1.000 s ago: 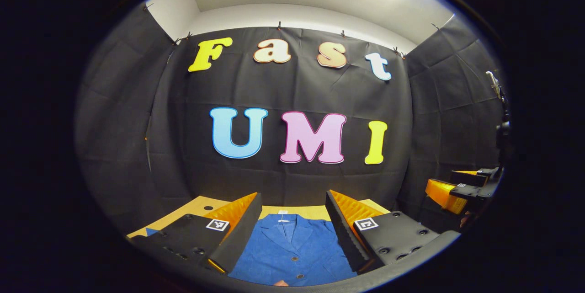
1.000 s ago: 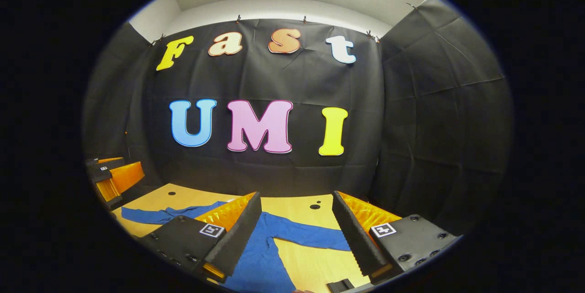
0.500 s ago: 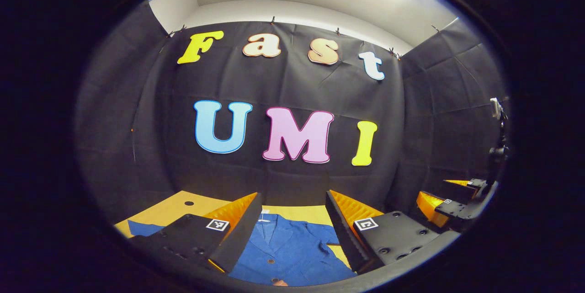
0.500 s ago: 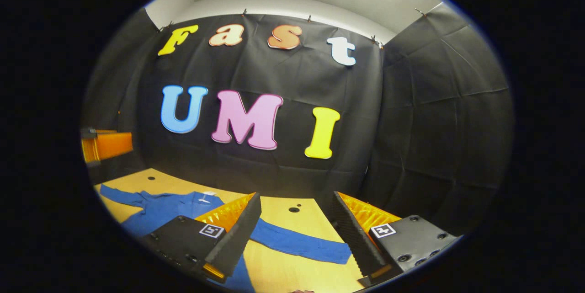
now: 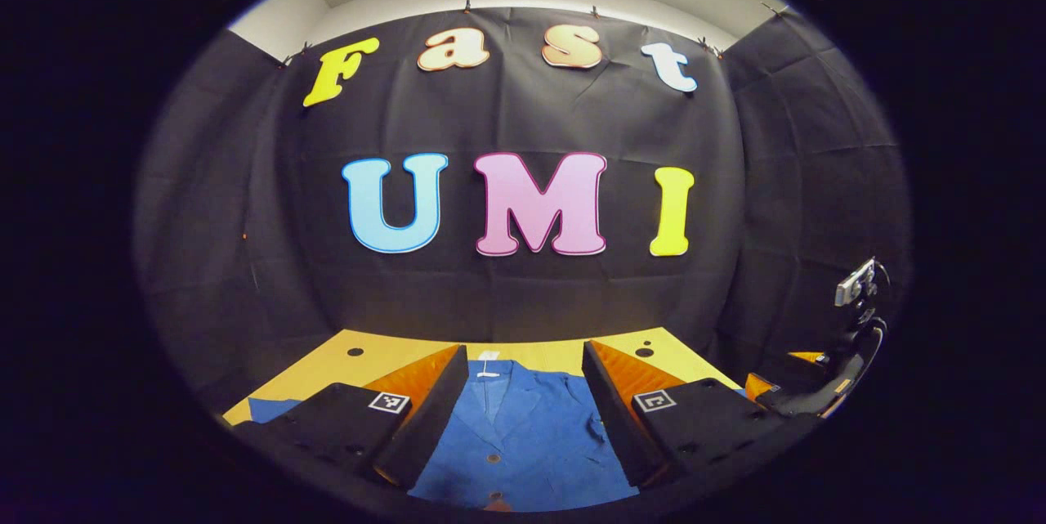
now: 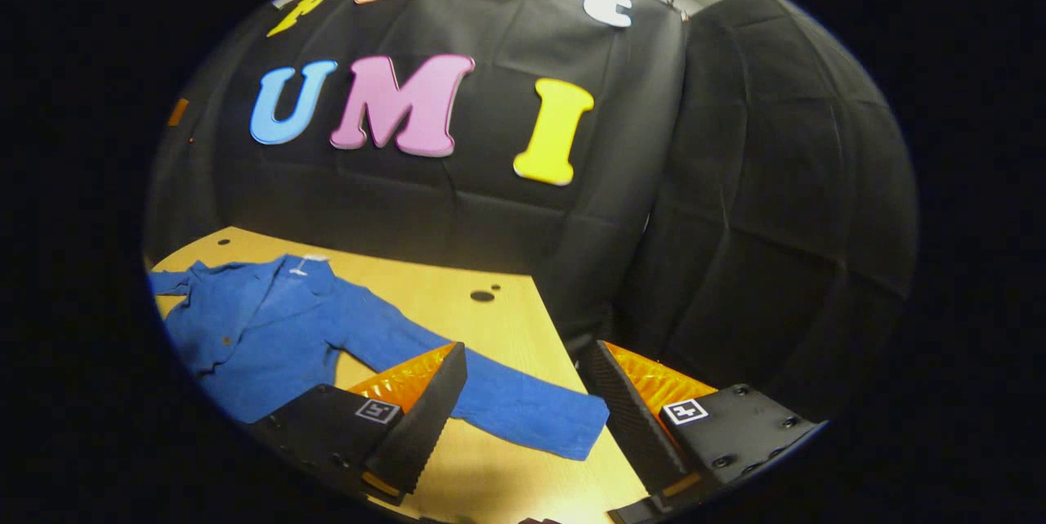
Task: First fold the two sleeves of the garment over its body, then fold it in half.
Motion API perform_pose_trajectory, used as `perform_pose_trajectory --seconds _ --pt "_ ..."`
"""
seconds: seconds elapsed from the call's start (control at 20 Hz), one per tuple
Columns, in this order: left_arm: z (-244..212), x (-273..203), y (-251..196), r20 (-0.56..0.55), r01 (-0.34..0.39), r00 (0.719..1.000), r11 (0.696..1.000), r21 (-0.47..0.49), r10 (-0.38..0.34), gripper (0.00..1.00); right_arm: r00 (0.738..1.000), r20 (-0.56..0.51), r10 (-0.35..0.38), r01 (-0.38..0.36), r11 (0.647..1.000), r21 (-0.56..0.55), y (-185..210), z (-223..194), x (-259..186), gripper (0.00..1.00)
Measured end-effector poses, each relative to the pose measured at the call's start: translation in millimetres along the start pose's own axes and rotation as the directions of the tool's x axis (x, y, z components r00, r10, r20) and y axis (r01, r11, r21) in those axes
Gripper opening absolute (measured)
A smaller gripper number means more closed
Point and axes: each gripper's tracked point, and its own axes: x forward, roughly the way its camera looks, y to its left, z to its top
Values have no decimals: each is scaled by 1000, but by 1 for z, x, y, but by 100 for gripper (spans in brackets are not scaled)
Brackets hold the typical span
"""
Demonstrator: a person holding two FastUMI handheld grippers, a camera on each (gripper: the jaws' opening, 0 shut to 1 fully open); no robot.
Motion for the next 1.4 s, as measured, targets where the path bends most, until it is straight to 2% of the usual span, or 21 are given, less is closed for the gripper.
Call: perform_pose_trajectory --seconds 0.05,0.1,0.15,0.2,0.25,0.4,0.6,0.7,0.75,0.8,0.85,0.9,1.05,1.1,1.2,1.25,1.35,1.4 --pt "-1 4 -4 -18 -10 1000 1000 -16 10 82 998 -55 -2 4 999 36 -7 -17 16 100" --pt "1 8 -9 -27 -15 1000 999 -37 14 82 993 -120 2 7 997 72 -12 -36 33 92" --pt "2 11 -15 -30 -16 999 998 -56 15 82 986 -168 -11 27 995 94 -21 -54 44 92" --pt "4 16 -20 -30 -12 1000 998 -63 10 82 977 -215 -17 43 992 115 -28 -69 56 92" --pt "2 20 -26 -30 -6 1000 998 -58 4 82 968 -249 -29 65 988 139 -36 -79 67 100" --pt "2 29 -34 -30 -7 1000 999 -40 6 82 933 -358 -41 120 972 201 -50 -105 88 100" --pt "14 34 -42 7 23 1000 1000 -5 -23 82 901 -431 -49 145 970 193 -49 -129 100 100" --pt "10 34 -37 0 28 1000 1000 3 -28 82 873 -486 -45 144 975 169 -45 -145 96 100" --pt "7 35 -34 -6 31 1000 1000 0 -31 82 885 -462 -59 149 976 162 -47 -139 99 92" --pt "5 35 -29 -13 28 1000 1000 -5 -28 82 890 -453 -59 151 974 171 -45 -141 100 100" --pt "1 36 -25 -23 25 999 1000 -10 -25 82 882 -469 -54 152 973 173 -45 -144 94 92" --pt "-2 37 -21 -35 19 999 1000 -15 -20 82 888 -457 -58 154 972 175 -45 -141 95 100" --pt "-2 35 -6 -35 1 999 1000 -27 -2 82 897 -439 -54 143 974 173 -46 -141 98 100" --pt "-1 35 -3 -33 -1 999 1000 -26 0 82 895 -444 -52 148 972 185 -45 -141 96 91" --pt "-4 36 2 -33 -5 999 1000 -19 4 82 889 -454 -56 159 969 191 -45 -141 96 89" --pt "-5 35 4 -33 -7 999 1000 -18 6 82 888 -458 -51 155 969 193 -45 -141 96 98" --pt "-3 34 7 -30 -11 999 1000 -23 11 82 886 -459 -59 160 970 185 -43 -140 99 68" --pt "-2 33 8 -26 -14 1000 1000 -24 13 82 886 -460 -57 160 969 187 -43 -140 101 66"
